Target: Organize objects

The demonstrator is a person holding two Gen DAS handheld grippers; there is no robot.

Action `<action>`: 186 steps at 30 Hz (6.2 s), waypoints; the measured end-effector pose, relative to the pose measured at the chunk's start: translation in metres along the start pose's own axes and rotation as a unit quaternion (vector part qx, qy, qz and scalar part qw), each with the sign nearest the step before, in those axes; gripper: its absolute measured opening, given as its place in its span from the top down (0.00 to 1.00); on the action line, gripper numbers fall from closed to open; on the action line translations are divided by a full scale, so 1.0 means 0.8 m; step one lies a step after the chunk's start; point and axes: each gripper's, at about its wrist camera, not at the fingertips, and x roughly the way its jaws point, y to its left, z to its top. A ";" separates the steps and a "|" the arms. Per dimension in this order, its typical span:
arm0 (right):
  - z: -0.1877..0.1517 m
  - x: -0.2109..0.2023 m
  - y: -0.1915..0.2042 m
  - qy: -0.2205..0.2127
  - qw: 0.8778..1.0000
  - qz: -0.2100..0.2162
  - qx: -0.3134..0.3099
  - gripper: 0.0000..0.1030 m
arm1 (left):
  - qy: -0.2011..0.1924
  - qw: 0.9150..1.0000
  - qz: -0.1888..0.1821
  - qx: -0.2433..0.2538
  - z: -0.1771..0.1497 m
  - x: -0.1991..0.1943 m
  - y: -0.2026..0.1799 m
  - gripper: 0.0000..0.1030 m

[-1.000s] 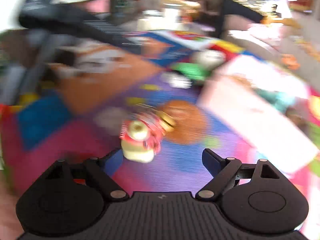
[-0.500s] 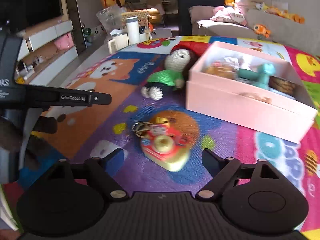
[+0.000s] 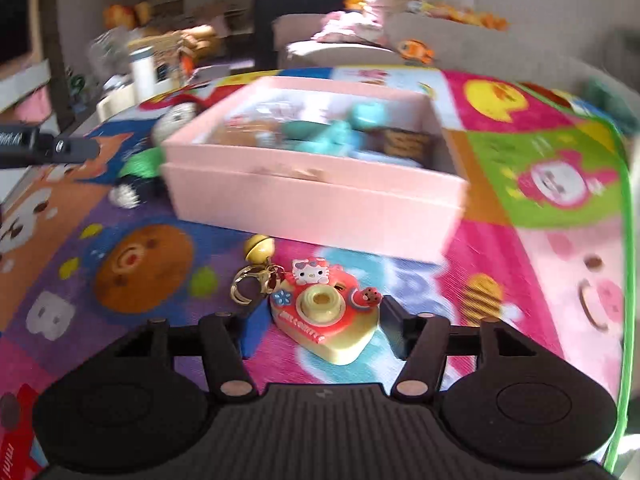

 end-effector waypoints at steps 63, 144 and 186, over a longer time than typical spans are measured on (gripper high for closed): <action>0.012 0.011 -0.026 0.005 1.000 -0.017 0.019 0.45 | 0.065 0.997 0.046 0.009 -0.092 -0.026 -0.039 0.42; 0.064 -0.021 -0.060 -0.062 0.996 -0.037 -0.057 0.32 | 0.036 0.999 -0.011 -0.023 0.024 0.059 -0.072 0.46; -0.001 0.011 0.047 0.014 0.999 -0.018 0.025 0.00 | 0.045 0.987 0.146 0.047 -0.112 -0.022 -0.073 0.02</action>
